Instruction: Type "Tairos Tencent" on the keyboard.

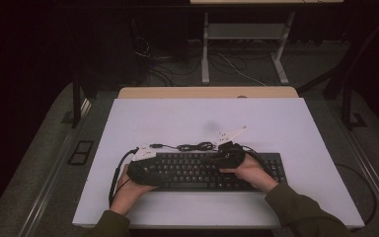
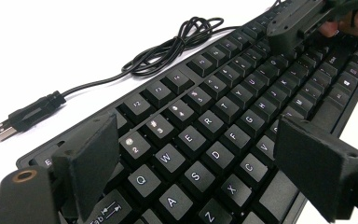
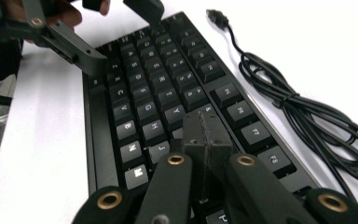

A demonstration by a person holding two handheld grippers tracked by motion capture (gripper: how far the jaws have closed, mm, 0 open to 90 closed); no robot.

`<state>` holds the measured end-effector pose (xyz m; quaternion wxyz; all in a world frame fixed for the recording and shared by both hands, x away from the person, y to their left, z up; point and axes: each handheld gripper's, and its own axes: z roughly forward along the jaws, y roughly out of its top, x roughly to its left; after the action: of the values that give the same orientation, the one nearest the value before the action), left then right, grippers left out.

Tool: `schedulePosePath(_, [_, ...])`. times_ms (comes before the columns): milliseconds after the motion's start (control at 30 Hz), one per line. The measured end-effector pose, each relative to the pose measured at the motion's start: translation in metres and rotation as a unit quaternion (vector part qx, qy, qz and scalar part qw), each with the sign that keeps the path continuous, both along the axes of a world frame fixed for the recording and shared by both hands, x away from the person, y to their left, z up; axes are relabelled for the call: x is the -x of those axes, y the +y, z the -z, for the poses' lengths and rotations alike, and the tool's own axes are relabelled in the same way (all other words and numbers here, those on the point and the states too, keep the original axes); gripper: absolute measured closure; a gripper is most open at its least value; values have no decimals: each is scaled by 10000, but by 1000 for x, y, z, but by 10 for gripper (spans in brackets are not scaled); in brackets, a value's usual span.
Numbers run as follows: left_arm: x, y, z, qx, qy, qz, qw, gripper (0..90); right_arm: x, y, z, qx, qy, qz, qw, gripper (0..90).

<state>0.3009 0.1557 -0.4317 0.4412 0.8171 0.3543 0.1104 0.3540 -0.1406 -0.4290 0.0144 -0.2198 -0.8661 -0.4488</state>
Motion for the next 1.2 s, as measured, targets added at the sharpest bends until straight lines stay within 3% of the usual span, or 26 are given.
schedulePosePath(467, [0,-1,0,5,-38,36,10000,126,1,7,8,314,45,-96,9994,893])
schedulePosePath(1067, [0,0,0,16,-59,28,10000,131,2,9,9,396,30,-94,9992,892])
schedulePosePath(1200, [0,1,-1,9,-66,20,10000,134,3,9,7,327,9,-71,9994,851])
